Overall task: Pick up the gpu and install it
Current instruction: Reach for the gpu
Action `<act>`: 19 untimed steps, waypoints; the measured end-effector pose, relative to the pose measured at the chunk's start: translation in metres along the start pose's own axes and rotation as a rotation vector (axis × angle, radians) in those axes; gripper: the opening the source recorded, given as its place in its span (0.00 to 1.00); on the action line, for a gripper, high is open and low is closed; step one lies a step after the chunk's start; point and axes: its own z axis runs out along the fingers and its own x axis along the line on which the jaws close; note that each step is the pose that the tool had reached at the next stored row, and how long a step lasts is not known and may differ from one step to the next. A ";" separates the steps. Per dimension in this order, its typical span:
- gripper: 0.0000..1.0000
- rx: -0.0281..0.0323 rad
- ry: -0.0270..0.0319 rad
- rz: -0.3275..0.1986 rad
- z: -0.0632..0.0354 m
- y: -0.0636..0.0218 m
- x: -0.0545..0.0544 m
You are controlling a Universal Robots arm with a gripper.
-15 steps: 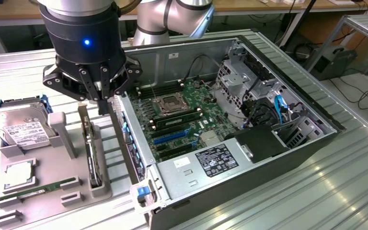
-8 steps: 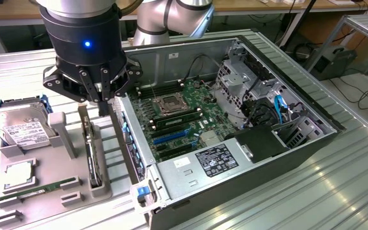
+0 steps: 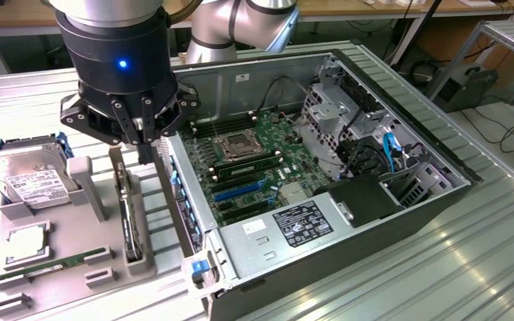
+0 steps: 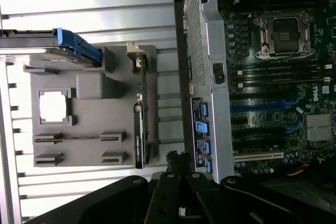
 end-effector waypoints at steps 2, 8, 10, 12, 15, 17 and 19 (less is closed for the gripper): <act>0.11 0.0000 0.0000 0.000 -0.0001 -0.0009 0.000; 0.11 0.0000 0.0000 0.000 -0.0001 -0.0037 0.000; 0.11 0.0001 0.0001 0.000 -0.0002 -0.0046 0.000; 0.11 0.0000 0.0000 0.000 -0.0002 -0.0055 0.000; 0.11 0.0000 0.0000 0.000 -0.0002 -0.0068 -0.001; 0.11 0.0000 0.0000 0.000 -0.0002 -0.0077 -0.001; 0.11 0.0001 0.0000 0.000 -0.0003 -0.0094 -0.001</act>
